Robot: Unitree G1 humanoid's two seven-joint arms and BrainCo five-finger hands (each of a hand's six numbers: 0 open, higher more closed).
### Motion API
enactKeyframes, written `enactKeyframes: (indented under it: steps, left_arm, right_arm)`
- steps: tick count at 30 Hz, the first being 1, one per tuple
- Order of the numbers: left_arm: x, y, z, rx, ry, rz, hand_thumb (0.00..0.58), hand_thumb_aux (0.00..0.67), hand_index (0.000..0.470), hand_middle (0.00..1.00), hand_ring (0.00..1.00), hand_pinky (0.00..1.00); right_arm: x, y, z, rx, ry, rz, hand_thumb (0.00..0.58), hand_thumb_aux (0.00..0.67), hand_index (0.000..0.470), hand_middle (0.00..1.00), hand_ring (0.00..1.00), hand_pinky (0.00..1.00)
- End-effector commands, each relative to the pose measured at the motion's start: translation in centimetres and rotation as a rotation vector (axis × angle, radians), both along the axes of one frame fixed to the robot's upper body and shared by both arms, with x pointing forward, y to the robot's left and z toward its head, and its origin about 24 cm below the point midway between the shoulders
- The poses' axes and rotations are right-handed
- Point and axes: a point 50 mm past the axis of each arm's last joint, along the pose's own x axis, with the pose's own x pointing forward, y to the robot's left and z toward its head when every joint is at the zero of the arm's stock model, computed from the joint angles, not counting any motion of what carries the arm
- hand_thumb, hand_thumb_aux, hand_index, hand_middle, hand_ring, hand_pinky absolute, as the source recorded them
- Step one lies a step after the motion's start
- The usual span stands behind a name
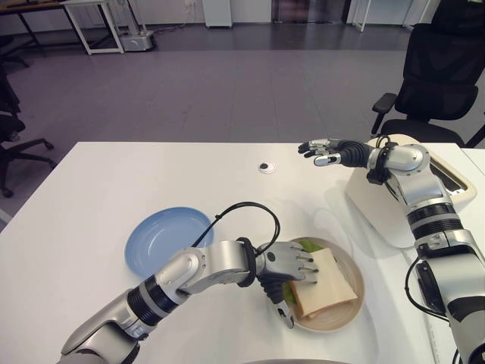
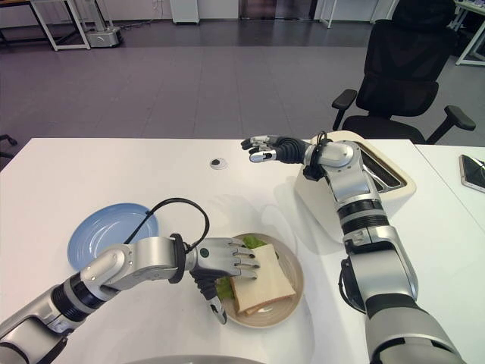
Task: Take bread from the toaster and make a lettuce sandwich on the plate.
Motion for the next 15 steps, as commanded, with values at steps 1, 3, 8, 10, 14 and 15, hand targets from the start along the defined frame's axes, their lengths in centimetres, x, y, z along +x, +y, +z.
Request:
enactKeyframes:
  steps: [1,3,8,10,14,15]
  left_arm:
    - [0.4,3.5,-3.4,0.243,0.073,0.158,0.0,0.0,0.0,0.0,0.0,0.0]
    - [1.1,3.9,-2.3,0.176,0.041,0.21,0.0,0.0,0.0,0.0,0.0,0.0]
    - [1.6,3.7,3.1,-0.034,-0.091,0.245,0.0,0.0,0.0,0.0,0.0,0.0]
    - [1.7,3.3,5.9,-0.2,-0.132,0.252,0.0,0.0,0.0,0.0,0.0,0.0]
    - [1.3,2.6,12.0,-0.693,-0.178,0.22,0.0,0.0,0.0,0.0,0.0,0.0]
    - [1.2,2.8,12.6,-0.78,-0.157,0.232,0.0,0.0,0.0,0.0,0.0,0.0]
  right_arm:
    - [0.1,0.6,0.3,-0.001,0.0,0.021,0.0,0.0,0.0,0.0,0.0,0.0]
    - [0.2,0.7,0.2,-0.005,0.004,0.029,0.0,0.0,0.0,0.0,0.0,0.0]
    - [0.0,0.3,0.0,-0.026,0.002,0.025,0.0,0.0,0.0,0.0,0.0,0.0]
    - [-0.1,-0.1,-0.2,-0.032,0.007,0.017,0.0,0.0,0.0,0.0,0.0,0.0]
    - [-0.3,-0.4,-0.6,-0.04,0.014,0.008,0.0,0.0,0.0,0.0,0.0,0.0]
    - [-0.3,-0.4,-0.6,-0.037,0.012,0.002,0.0,0.0,0.0,0.0,0.0,0.0]
